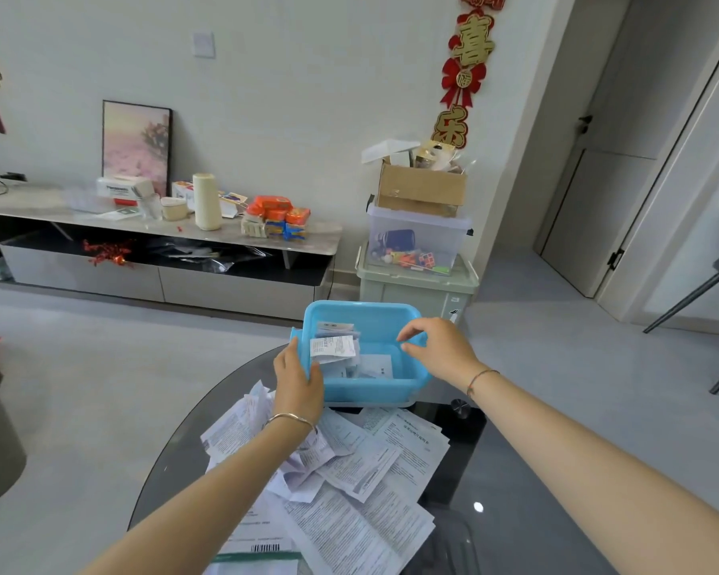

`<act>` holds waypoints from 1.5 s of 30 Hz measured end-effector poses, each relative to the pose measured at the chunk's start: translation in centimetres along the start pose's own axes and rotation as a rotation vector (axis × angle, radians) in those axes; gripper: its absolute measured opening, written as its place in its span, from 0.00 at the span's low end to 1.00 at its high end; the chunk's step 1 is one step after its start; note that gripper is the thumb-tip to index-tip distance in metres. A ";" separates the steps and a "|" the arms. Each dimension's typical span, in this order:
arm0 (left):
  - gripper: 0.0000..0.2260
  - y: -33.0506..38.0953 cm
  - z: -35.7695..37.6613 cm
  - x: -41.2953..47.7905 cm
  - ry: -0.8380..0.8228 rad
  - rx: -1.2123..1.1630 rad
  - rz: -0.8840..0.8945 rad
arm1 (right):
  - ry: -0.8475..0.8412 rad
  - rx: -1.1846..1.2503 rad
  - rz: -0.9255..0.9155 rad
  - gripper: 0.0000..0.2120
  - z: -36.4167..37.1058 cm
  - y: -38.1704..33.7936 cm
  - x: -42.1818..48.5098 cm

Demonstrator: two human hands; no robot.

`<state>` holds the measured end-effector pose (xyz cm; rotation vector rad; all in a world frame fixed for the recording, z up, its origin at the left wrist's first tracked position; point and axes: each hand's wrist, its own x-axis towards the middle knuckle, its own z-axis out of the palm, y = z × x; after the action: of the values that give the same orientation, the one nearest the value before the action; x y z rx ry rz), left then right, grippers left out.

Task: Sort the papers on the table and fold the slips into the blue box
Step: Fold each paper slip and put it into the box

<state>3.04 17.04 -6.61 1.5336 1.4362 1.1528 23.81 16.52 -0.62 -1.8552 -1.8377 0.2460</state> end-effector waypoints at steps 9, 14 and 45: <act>0.22 -0.6 0.9 3.8 0.017 -0.013 -0.057 | 0.248 0.371 0.081 0.03 0.6 2.4 -4.7; 0.29 -0.1 1.7 1.4 0.200 0.179 0.131 | 0.018 0.332 0.406 0.10 3.0 5.5 -8.0; 0.25 1.9 6.0 -7.2 -0.527 0.112 0.184 | 0.143 0.838 0.445 0.04 -2.3 6.0 -14.4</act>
<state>9.49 10.05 -7.80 1.9018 1.0317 0.6947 29.21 2.28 -4.74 -1.5620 -0.9552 0.8619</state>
